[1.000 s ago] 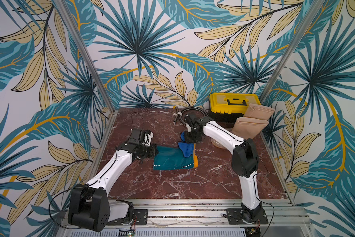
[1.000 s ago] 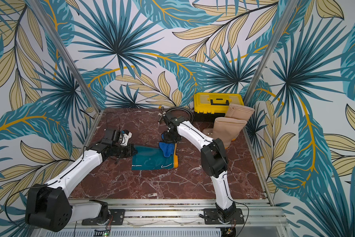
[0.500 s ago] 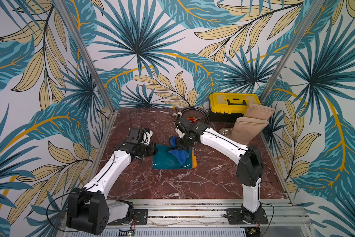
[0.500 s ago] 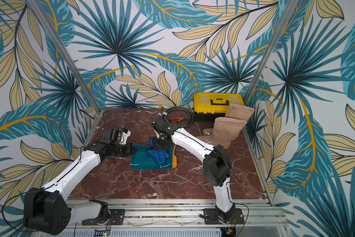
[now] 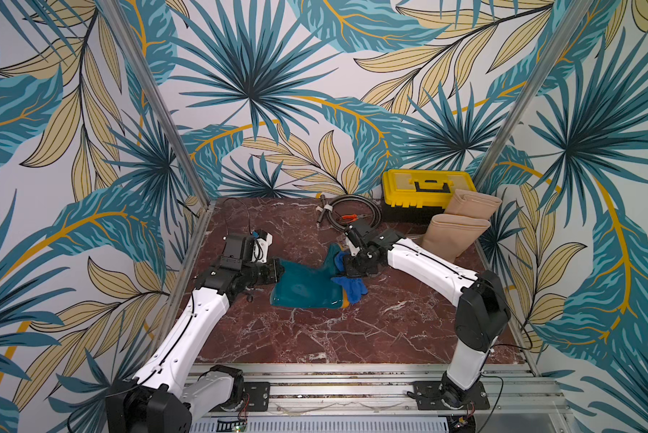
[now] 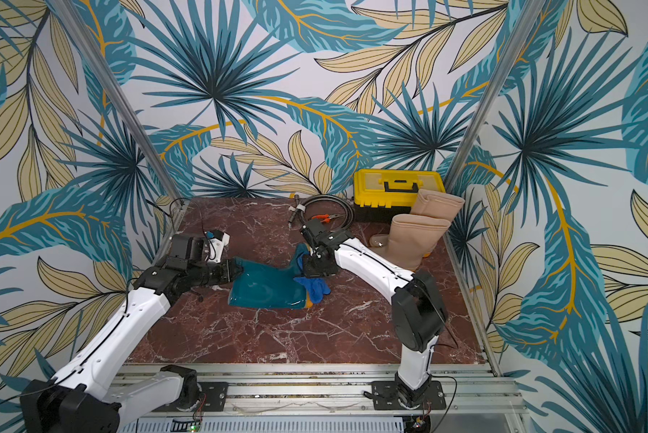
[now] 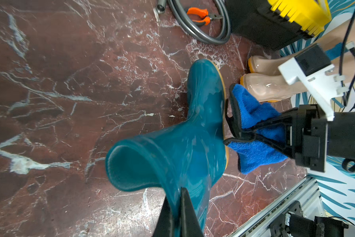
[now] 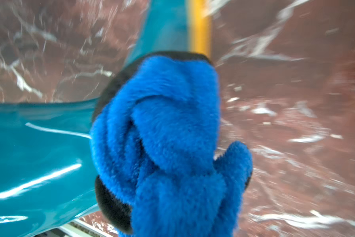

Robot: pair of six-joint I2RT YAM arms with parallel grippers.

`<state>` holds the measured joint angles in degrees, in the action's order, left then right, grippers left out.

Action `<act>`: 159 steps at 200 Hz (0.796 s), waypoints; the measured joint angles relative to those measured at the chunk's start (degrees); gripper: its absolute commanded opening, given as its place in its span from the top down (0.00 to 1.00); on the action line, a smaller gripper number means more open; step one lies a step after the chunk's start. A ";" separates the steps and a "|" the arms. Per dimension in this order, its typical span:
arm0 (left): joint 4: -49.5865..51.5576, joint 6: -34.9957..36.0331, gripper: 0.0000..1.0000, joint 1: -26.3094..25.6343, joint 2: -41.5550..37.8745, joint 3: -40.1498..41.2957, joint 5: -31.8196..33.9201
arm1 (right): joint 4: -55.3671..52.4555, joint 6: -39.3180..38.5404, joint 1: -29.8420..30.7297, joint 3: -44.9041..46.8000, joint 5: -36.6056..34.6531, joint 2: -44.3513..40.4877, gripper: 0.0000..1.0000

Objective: Wipe the rubber boots with a cloth
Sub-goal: Pick up the rubber boot from the center of the board.

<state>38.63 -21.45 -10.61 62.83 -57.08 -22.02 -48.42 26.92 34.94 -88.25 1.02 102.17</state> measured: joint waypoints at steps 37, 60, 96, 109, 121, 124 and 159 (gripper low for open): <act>0.46 -1.60 1.00 0.00 -1.05 -5.33 0.00 | -0.35 -0.81 -2.03 0.81 -4.31 -4.72 1.00; 1.18 -2.69 1.00 0.04 -1.01 -8.33 0.42 | -0.35 -1.22 -3.23 2.89 -5.55 -7.13 1.00; 2.43 -3.67 1.00 0.33 -0.79 -12.61 2.03 | -0.02 -1.25 -5.01 6.16 -5.90 -8.52 1.00; 2.43 -3.72 1.00 0.44 -0.57 -13.46 2.56 | 0.33 -1.22 -5.01 7.08 -5.53 -8.52 1.00; 2.36 -3.85 1.00 0.46 -0.26 -13.53 2.67 | 0.55 -1.20 -5.01 7.72 -4.98 -8.52 1.00; 2.45 -3.89 1.00 0.46 -0.09 -13.51 2.69 | 0.61 -1.20 -5.01 7.82 -4.81 -8.52 1.00; 2.80 -4.74 1.00 0.44 3.34 -12.07 2.49 | 1.62 -1.16 -5.01 8.50 -3.32 -8.52 1.00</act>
<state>41.43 -26.20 -10.17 66.17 -69.14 -19.53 -46.81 25.76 29.93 -79.75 -2.31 93.65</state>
